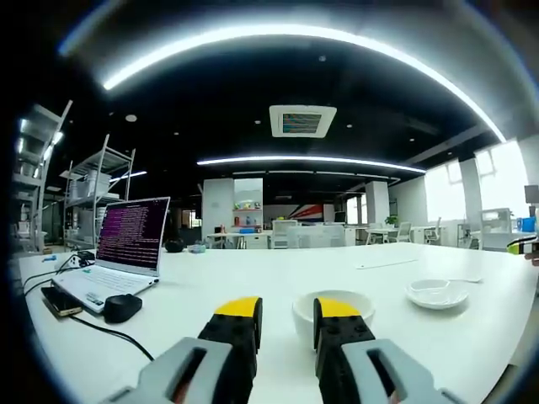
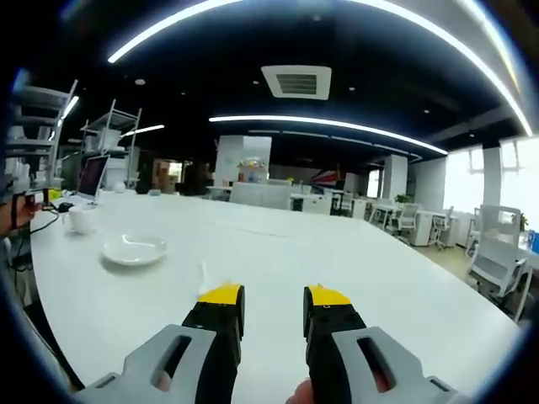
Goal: Tidy tabletop coffee trays, cups and spoons，present forward
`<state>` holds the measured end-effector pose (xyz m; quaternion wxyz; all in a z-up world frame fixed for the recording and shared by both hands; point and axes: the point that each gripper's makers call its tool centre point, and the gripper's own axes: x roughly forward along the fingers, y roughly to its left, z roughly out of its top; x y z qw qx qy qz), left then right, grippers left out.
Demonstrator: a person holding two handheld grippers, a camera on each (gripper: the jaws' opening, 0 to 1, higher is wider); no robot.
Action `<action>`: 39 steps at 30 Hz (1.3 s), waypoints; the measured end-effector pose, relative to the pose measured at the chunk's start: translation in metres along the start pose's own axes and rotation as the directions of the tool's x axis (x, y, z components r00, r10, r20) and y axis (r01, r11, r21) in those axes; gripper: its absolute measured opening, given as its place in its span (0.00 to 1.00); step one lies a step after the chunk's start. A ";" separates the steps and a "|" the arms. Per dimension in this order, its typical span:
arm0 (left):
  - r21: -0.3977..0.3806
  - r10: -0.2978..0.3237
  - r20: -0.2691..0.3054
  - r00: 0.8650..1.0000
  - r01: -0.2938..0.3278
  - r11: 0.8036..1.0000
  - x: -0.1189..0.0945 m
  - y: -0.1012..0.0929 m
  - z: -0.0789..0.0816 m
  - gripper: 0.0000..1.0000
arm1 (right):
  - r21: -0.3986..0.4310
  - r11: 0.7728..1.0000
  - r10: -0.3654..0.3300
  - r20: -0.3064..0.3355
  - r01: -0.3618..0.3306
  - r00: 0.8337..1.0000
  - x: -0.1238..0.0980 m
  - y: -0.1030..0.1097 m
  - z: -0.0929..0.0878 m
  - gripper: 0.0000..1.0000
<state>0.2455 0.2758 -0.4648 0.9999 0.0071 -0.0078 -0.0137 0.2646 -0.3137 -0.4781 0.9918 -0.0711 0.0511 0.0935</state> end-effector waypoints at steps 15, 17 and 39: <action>0.003 0.000 0.000 1.000 0.000 1.000 -0.004 0.002 0.002 0.26 | -0.017 1.000 0.017 -0.004 -0.017 1.000 0.002 0.003 0.005 0.29; -0.006 -0.006 -0.010 1.000 0.006 1.000 -0.004 0.001 0.001 0.26 | -0.012 1.000 0.025 -0.008 -0.025 1.000 0.002 0.004 0.005 0.29; 0.090 -0.039 -0.013 0.999 0.040 0.995 -0.006 0.001 0.017 0.26 | 0.045 0.960 0.277 0.012 -0.277 0.961 0.006 0.032 0.023 0.30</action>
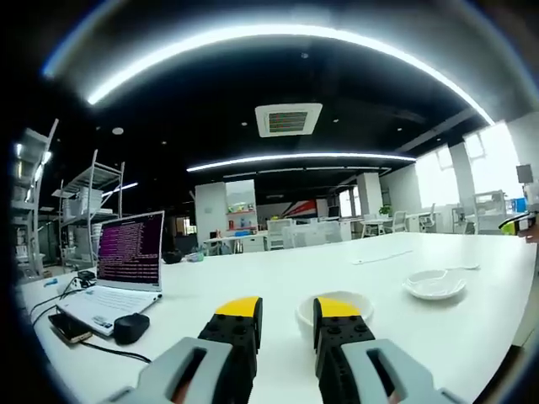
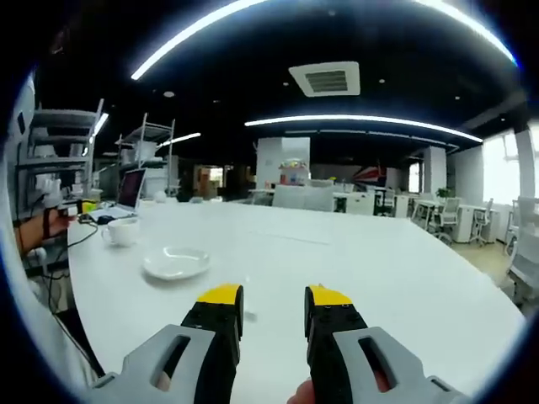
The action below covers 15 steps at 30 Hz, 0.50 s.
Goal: Tidy tabletop coffee trays, cups and spoons，present forward
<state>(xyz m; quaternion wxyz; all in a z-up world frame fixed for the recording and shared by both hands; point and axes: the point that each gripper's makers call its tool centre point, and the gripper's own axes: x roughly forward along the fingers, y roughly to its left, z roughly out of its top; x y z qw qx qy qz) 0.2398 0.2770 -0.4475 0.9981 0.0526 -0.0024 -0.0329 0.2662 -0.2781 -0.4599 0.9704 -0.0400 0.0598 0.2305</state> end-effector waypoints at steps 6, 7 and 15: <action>0.011 -0.039 -0.021 0.999 0.039 0.999 -0.001 -0.003 0.002 0.26 | -0.026 0.977 0.211 -0.010 -0.211 0.977 0.002 0.025 0.007 0.30; 0.009 -0.044 -0.020 0.999 0.044 0.999 -0.002 -0.002 0.003 0.26 | -0.036 0.969 0.245 -0.010 -0.245 0.969 0.002 0.029 0.009 0.30; 0.008 -0.074 -0.026 0.997 0.074 0.997 -0.008 -0.004 0.003 0.26 | -0.048 0.943 0.330 0.020 -0.329 0.944 -0.001 0.037 0.016 0.33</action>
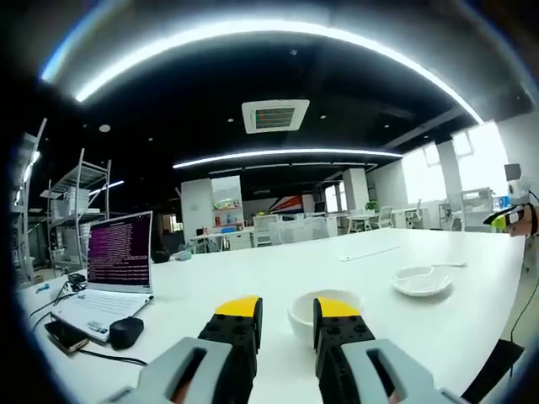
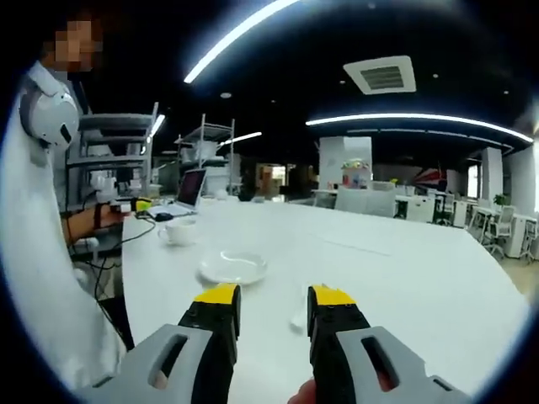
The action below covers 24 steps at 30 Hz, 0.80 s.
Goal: Tidy tabletop coffee trays, cups and spoons，present forward
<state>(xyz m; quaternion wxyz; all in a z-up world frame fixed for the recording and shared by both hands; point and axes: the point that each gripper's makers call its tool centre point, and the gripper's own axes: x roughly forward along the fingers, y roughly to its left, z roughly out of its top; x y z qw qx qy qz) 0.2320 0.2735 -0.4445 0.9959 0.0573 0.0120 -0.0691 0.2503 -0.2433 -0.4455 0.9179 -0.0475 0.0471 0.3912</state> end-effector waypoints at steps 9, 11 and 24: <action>0.004 -0.013 -0.023 1.000 0.013 1.000 -0.001 0.001 0.000 0.26 | 0.025 1.000 -0.008 0.010 0.008 1.000 0.005 -0.002 0.006 0.33; 0.004 -0.014 -0.027 1.000 0.015 1.000 -0.002 0.003 0.001 0.26 | 0.037 0.999 0.005 0.003 -0.005 1.000 0.007 0.001 0.009 0.33; 0.009 -0.030 -0.172 0.985 0.032 0.999 0.000 0.028 0.007 0.26 | 0.063 0.996 0.067 -0.066 -0.063 0.996 0.050 0.005 0.052 0.34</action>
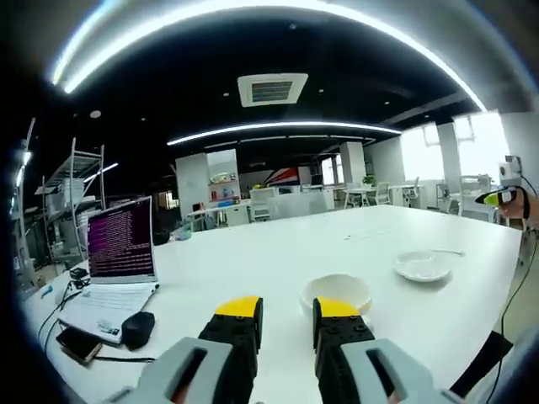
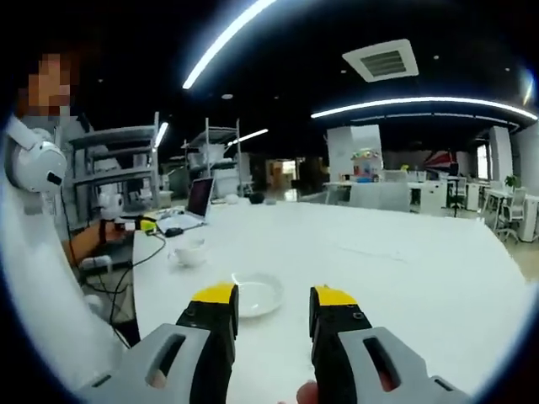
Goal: Tidy tabletop coffee trays, cups and spoons，present forward
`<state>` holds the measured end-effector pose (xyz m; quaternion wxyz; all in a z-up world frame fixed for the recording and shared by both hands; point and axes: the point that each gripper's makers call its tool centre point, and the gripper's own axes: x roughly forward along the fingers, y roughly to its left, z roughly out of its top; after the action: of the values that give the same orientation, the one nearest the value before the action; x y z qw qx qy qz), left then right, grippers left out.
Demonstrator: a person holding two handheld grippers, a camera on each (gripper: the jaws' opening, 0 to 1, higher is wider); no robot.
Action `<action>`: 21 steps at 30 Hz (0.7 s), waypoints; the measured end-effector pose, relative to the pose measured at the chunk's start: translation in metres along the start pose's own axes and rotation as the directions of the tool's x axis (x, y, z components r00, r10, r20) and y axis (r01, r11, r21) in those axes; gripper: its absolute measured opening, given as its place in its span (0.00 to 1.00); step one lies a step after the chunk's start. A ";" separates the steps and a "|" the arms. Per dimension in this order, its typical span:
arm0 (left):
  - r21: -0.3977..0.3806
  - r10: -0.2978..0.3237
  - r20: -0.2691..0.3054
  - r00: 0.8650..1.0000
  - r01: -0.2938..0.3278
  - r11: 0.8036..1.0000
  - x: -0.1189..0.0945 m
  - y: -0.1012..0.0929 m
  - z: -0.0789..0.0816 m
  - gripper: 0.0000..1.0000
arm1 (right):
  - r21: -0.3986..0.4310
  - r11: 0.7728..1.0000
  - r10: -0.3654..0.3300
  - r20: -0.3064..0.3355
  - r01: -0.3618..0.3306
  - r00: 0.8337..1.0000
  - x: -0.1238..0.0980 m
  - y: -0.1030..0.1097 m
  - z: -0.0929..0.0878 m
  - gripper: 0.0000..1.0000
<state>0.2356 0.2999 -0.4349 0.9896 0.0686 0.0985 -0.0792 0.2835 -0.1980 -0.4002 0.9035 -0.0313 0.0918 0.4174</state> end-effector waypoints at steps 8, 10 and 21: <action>0.047 -0.049 -0.049 0.998 0.051 0.998 0.005 0.003 0.011 0.25 | -0.080 0.995 0.050 -0.039 -0.053 0.998 0.030 0.011 0.034 0.35; 0.046 -0.056 -0.066 0.996 0.059 0.997 0.007 0.004 0.012 0.25 | -0.092 0.994 0.059 -0.061 -0.065 0.996 0.041 0.014 0.039 0.34; -0.004 -0.090 -0.090 0.992 0.090 0.996 0.015 0.010 0.019 0.26 | -0.163 0.977 0.122 -0.113 -0.140 0.986 0.096 0.042 0.058 0.35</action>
<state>0.2552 0.3050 -0.4178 0.9796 0.0677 0.1458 -0.1206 0.3207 -0.0913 -0.3610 0.8622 -0.1235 0.1040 0.4802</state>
